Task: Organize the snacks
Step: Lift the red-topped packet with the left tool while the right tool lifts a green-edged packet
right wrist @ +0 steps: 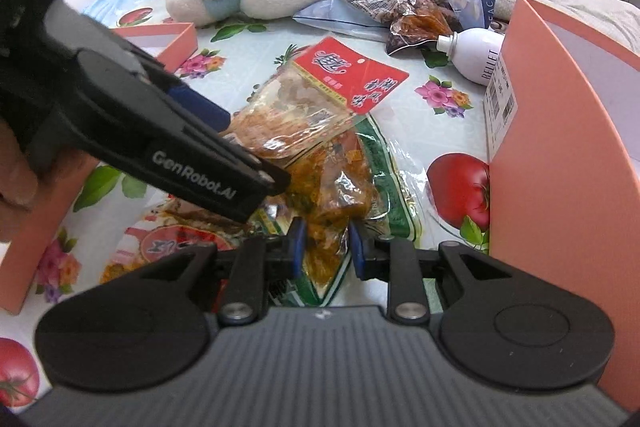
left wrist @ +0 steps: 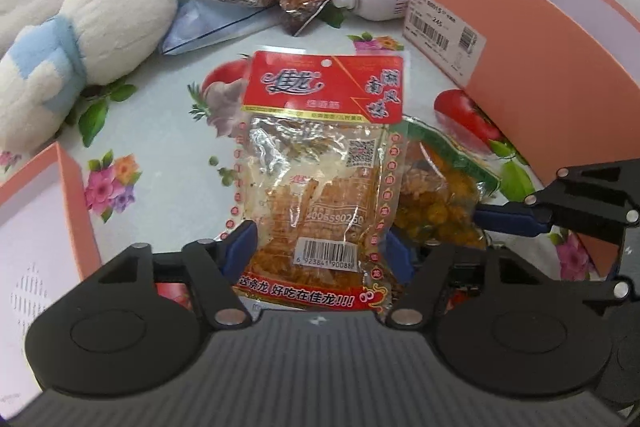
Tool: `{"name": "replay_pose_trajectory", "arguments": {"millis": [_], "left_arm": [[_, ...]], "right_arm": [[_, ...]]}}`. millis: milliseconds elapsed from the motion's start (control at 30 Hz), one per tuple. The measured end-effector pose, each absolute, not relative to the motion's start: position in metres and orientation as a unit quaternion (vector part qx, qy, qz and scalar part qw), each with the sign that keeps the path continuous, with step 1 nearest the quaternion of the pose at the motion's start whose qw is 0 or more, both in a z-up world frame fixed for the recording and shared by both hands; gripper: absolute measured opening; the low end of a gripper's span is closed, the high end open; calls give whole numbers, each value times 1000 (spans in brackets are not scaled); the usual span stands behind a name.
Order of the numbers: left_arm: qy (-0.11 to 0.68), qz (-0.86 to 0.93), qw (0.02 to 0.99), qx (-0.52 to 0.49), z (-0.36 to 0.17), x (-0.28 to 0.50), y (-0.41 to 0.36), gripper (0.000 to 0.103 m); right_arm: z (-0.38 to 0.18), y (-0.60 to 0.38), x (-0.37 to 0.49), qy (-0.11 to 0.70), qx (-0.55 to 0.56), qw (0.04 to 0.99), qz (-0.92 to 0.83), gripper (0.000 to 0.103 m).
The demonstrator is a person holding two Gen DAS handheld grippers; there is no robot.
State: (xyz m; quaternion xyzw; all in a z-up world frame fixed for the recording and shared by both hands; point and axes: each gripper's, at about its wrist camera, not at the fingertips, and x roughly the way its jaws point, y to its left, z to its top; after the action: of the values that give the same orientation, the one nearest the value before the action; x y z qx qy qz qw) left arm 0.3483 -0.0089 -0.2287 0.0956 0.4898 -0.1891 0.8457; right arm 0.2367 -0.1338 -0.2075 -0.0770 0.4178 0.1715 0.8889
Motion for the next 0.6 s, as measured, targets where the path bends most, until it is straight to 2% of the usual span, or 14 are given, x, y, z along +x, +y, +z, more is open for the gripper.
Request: {"name": "replay_pose_trajectory", "arguments": {"millis": [67, 133, 233, 333, 600], "left_arm": [[487, -185, 849, 91, -227, 345, -8, 62], [483, -179, 853, 89, -224, 343, -9, 49], [484, -167, 855, 80, -221, 341, -5, 40], [483, -163, 857, 76, -218, 334, -4, 32], [470, -135, 872, 23, -203, 308, 12, 22]], "right_arm": [[-207, -134, 238, 419, -80, 888, 173, 27], [-205, -134, 238, 418, -80, 888, 173, 26], [-201, -136, 237, 416, -78, 890, 170, 26], [-197, -137, 234, 412, -85, 892, 166, 26], [-176, -138, 223, 396, -101, 898, 161, 26]]}}
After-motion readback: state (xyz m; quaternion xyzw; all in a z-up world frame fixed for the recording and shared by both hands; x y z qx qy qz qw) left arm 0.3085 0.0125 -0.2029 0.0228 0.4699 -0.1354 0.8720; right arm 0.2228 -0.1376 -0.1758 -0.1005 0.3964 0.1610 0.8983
